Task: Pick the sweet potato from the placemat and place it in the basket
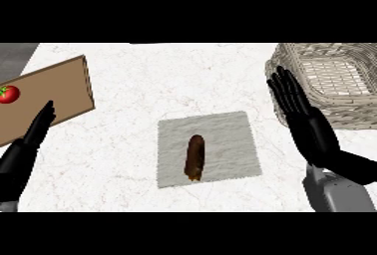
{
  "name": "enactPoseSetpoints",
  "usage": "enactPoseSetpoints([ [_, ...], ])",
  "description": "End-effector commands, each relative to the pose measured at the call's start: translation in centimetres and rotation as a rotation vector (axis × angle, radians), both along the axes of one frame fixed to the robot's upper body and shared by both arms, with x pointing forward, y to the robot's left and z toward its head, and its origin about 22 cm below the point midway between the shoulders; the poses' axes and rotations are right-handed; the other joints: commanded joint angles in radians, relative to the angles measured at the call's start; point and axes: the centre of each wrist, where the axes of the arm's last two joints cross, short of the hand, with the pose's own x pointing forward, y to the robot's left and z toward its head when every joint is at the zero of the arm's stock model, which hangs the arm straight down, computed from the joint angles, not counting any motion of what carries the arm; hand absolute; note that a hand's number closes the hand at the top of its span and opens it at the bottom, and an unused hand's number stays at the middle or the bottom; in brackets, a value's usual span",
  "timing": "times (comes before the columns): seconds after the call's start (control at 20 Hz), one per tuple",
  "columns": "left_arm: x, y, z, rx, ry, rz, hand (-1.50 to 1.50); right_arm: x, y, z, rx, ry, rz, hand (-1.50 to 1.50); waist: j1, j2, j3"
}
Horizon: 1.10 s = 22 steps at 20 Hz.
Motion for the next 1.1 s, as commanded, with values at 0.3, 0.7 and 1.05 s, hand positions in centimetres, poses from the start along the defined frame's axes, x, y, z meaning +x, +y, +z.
enactPoseSetpoints([
  [0.3,2.8,-2.7,-0.5,-0.252,0.141,0.012,0.00,5.2,5.6,5.4,-0.707,-0.085,0.233,1.50,0.103,0.021,-0.058],
  [0.7,5.7,-2.2,-0.1,-0.329,0.218,0.038,0.00,-0.8,21.2,-2.6,-0.869,-0.172,0.235,-1.50,0.067,0.014,-0.036],
  [1.05,6.7,-3.3,-1.0,-0.339,0.239,0.017,0.00,1.2,25.6,3.6,-1.163,0.081,0.069,-1.50,0.095,0.008,-0.040],
])
